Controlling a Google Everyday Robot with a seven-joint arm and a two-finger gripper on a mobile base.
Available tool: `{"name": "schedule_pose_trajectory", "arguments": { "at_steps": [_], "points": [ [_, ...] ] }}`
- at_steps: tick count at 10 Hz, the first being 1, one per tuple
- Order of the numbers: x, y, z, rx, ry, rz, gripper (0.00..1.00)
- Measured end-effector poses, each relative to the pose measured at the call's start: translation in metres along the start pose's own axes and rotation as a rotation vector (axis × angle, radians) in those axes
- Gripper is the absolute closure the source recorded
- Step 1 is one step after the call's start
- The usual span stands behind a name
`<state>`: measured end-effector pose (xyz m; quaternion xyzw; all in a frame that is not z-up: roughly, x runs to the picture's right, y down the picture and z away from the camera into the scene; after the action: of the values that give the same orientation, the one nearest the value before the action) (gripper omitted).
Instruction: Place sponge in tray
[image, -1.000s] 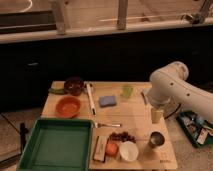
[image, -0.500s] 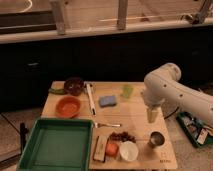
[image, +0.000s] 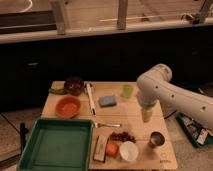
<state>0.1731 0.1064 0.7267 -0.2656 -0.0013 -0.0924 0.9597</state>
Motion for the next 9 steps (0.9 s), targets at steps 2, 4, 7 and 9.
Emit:
{"name": "schedule_pose_trajectory", "arguments": {
  "at_steps": [2,4,7,9],
  "points": [
    [-0.015,-0.004,0.004,0.001,-0.001,-0.027,0.20],
    [-0.022,-0.009,0.008,0.007,-0.001,-0.056,0.20],
    [-0.047,-0.017,0.011,0.011,-0.009,-0.119,0.20],
    [-0.063,-0.021,0.022,0.009,-0.020,-0.151,0.20]
  ]
}}
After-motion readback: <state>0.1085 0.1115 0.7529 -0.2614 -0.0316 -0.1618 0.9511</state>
